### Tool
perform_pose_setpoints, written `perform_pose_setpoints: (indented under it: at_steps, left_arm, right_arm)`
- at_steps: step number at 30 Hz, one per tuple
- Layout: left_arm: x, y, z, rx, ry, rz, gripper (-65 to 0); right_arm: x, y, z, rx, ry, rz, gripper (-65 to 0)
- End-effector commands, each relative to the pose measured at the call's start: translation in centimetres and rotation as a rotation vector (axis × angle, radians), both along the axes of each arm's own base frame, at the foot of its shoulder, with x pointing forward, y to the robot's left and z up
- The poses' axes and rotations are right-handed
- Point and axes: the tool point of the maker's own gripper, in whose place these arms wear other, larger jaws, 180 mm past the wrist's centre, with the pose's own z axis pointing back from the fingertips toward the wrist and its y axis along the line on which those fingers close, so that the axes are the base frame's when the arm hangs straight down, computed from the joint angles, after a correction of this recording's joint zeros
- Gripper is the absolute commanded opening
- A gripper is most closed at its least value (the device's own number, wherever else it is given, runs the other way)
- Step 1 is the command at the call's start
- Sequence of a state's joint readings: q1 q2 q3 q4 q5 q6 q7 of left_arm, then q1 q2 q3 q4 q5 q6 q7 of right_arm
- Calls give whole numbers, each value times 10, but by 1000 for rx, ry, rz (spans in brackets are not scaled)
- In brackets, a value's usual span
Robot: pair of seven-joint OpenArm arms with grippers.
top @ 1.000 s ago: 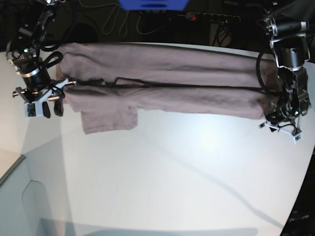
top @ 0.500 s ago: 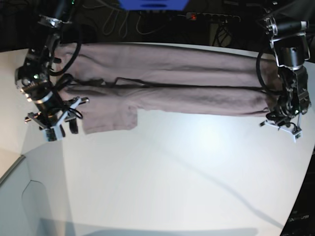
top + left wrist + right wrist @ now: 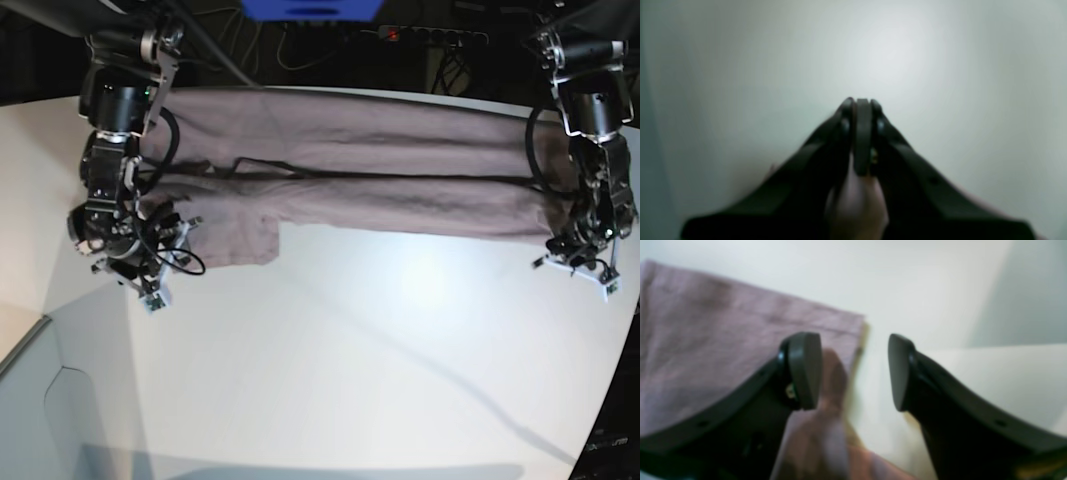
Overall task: Layout the t-shirt on the table in an organized manner, then fold the t-shirt properly
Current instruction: 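Grasp the folded shirt end with the right gripper and pull it straight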
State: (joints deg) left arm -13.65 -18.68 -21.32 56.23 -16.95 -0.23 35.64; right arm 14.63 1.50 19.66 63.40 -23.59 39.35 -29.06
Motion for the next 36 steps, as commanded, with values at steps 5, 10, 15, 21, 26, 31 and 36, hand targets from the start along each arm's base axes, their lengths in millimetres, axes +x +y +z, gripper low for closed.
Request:
perform_pose_setpoints:
  at_steps: [5,10,15,21,26,31,36]
  left_arm:
    - [18,8,32,48,-88,-10,-650]
    - [19,8,35,51,-95,-12,-650]
    - [20,9,36,54,-101,-12,-650]
    - [22,11,40,61,-111,-11,-650]
    - [40,6,63,67,-176,-21,-650]
    - [57,3,94,85,-254,-32,-650]
    - [72,3,112,85,-298,-30,-650]
  right_arm:
    - [14,-4,4,16,-13,9,-296]
    - [7,1,-6,24,20,18,-323]
    - [9,11,-5,41,15,23,-582]
    - [43,8,27,37,-73,16,-650]
    - [68,-7,81,-18,-227,2,-650]
    - [84,-10,120,-50,-331,2,-650]
    - [88,-10,127,-38,-354,-4,-650]
